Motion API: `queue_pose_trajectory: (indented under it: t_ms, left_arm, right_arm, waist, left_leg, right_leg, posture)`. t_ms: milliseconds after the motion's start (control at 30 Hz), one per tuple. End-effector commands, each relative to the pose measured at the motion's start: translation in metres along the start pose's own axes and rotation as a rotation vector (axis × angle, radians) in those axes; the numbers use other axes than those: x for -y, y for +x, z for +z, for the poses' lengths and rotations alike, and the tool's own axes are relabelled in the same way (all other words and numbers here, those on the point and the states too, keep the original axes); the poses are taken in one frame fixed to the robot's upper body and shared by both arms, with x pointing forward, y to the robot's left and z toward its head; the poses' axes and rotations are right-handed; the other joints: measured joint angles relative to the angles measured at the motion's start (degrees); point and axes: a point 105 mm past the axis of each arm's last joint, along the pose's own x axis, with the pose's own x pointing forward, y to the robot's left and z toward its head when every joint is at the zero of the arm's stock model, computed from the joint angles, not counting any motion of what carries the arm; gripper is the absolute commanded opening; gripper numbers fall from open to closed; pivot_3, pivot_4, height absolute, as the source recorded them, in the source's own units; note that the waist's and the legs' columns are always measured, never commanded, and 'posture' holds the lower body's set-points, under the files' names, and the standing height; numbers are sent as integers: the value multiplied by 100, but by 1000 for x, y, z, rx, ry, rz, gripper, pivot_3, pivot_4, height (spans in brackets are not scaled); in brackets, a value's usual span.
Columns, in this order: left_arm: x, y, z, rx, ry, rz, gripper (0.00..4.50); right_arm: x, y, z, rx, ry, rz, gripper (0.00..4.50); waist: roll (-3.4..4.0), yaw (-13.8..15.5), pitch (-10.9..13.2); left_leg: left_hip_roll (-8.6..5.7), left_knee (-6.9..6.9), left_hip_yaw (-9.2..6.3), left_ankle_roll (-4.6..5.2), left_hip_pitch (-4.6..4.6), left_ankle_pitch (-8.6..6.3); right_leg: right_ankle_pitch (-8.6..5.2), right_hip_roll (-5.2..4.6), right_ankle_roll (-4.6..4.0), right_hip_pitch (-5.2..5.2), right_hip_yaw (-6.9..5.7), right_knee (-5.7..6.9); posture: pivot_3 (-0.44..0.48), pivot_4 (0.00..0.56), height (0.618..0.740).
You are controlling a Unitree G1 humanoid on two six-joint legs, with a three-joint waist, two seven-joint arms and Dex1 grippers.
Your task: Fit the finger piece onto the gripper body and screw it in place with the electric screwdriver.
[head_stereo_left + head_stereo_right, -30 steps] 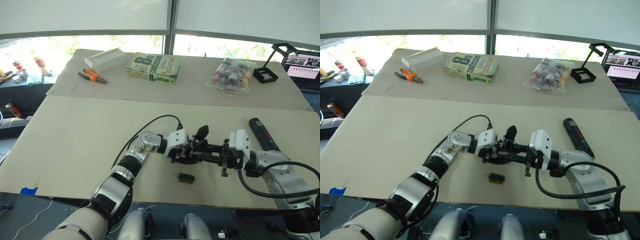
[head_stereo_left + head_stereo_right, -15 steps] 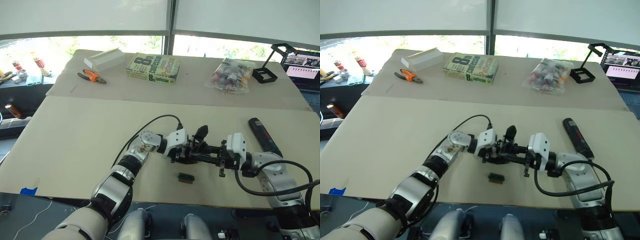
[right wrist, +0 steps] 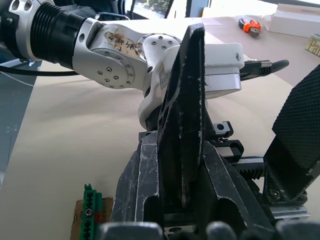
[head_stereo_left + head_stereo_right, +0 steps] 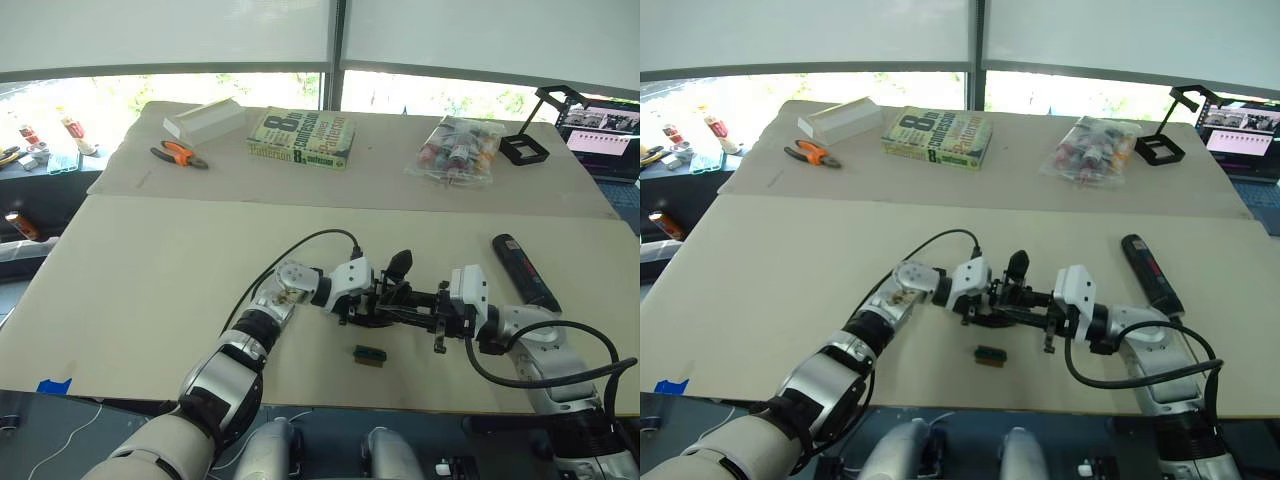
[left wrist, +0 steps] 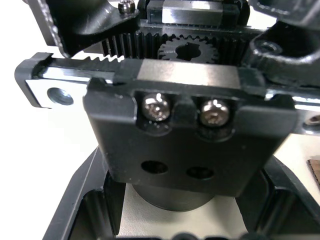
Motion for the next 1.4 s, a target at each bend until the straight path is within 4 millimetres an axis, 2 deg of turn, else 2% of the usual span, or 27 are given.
queue_pose_trajectory:
  t_ms: [33,300,400,733,1033,1133,1400]
  left_arm:
    - [1,0,-2,-10,-5,4,2351]
    - [1,0,-3,-9,-6,4,2351]
    - [1,0,-3,-10,-6,5,2351]
    - [1,0,-3,-9,-6,6,2351]
    - [1,-2,-4,-12,-7,11,2351]
    - [0,-2,-4,-13,-7,13,2351]
    - [-1,-3,-3,-13,-6,19,2351]
  right_arm:
    - [-11,4,-6,-35,-9,75,375]
    - [-4,1,-13,-55,59,31,375]
    - [3,-6,-20,-75,125,-10,374]
    - [6,-28,-35,-163,137,-1,369]
    - [9,-13,-8,-139,57,66,361]
    - [11,-7,6,-73,33,65,361]
    - [21,-11,31,39,-16,13,359]
  waist:
    - [0,0,0]
    - [0,-14,0]
    - [0,-22,0]
    - [1,11,-2]
    - [1,4,-2]
    - [0,2,-2]
    - [1,-8,-2]
  left_leg:
    - [-1,0,0,0,0,0]
    - [-1,-2,0,-1,3,0]
    - [-1,-3,0,-1,7,-1]
    - [-8,-3,-1,2,14,-4]
    - [-10,-4,-1,0,11,-5]
    - [-11,-9,-1,0,10,-5]
    - [-16,-13,1,-2,8,-5]
  right_leg:
    - [0,0,0,0,0,0]
    - [0,-10,0,1,-1,0]
    - [0,-25,0,3,-3,0]
    - [1,-44,2,6,-8,-5]
    - [2,-59,2,4,-5,-4]
    - [2,-64,2,2,-7,-5]
    - [2,-67,3,-1,-9,-5]
  posture:
    - [0,150,740]
    - [0,150,740]
    - [0,150,740]
    - [0,150,740]
    - [0,150,740]
    - [0,150,740]
    - [0,150,740]
